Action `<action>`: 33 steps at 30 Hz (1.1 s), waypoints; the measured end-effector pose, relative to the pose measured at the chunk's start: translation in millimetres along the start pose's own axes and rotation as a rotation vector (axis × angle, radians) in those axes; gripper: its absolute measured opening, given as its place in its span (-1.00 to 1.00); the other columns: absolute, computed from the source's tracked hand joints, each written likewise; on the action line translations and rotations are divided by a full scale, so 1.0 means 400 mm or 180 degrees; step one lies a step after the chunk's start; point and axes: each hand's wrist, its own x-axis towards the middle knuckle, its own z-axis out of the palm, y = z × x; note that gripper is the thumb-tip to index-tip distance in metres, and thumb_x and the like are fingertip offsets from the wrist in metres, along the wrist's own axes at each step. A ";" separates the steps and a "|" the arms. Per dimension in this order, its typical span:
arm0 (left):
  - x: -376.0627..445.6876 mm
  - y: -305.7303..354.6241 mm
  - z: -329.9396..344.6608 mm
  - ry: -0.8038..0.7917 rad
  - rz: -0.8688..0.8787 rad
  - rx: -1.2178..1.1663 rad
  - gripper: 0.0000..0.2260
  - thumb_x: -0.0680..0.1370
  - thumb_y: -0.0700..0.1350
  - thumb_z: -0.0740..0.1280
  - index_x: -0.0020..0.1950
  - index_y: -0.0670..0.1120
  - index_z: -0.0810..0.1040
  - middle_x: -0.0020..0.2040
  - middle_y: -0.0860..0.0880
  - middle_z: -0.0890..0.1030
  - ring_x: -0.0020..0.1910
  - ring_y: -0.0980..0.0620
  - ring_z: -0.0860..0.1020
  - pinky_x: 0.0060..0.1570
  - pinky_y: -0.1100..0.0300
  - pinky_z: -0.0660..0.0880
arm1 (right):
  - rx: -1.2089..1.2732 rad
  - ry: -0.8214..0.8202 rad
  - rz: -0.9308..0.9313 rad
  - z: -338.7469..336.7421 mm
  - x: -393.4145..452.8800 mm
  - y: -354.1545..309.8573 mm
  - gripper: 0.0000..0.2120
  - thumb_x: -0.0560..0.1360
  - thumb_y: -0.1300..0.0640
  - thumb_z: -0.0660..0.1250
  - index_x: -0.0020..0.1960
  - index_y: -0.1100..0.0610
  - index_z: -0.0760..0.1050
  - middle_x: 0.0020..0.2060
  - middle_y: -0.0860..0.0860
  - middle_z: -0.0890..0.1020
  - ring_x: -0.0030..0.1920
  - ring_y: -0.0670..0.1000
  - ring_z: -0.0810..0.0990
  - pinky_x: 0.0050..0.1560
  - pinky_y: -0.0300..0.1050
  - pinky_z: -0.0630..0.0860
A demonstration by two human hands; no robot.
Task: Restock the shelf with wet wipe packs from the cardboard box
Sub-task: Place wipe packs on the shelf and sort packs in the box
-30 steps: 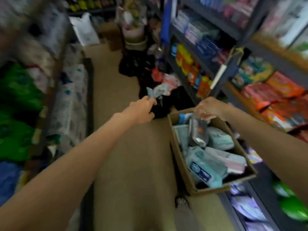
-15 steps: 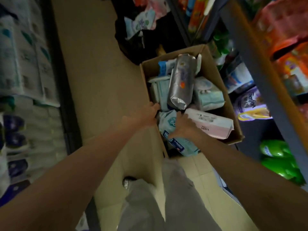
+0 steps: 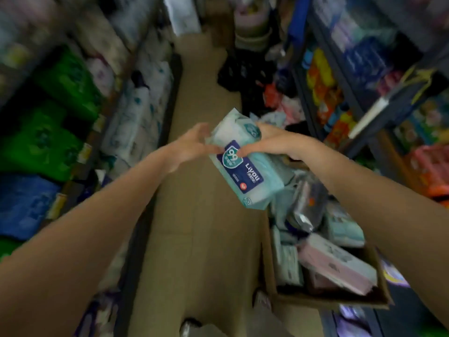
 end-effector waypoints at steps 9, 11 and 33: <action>-0.547 0.028 -0.562 0.0968 0.0761 -0.1440 -0.65 0.41 -0.04 0.41 0.18 0.00 0.49 -0.05 0.06 0.68 -0.12 0.09 0.65 -0.03 0.14 0.60 | 0.1260 -0.0347 -0.1786 0.251 -0.021 -0.758 -0.65 0.36 0.20 0.45 0.10 0.09 0.47 -0.12 -0.01 0.69 -0.23 -0.08 0.68 -0.15 -0.15 0.64; -0.690 0.017 -0.643 0.1383 0.1097 -0.1683 -0.62 0.34 -0.05 0.42 0.13 -0.05 0.53 -0.08 0.00 0.70 -0.16 0.05 0.67 -0.05 0.12 0.62 | 0.1456 -0.0788 -0.2018 0.347 -0.050 -0.908 -0.85 0.44 0.22 0.35 0.00 0.07 0.52 -0.28 -0.03 0.71 -0.32 -0.08 0.68 -0.24 -0.15 0.64; -1.402 -0.169 -1.083 0.5387 0.0468 0.0128 -0.43 0.44 -0.14 0.38 0.40 -0.11 0.24 0.28 -0.11 0.44 0.16 -0.05 0.50 0.14 0.01 0.50 | -0.1187 -0.1827 -0.3857 0.872 -0.025 -1.697 -0.08 0.31 0.18 0.52 0.49 -0.05 0.05 0.16 -0.02 0.48 0.01 0.07 0.65 -0.06 0.03 0.64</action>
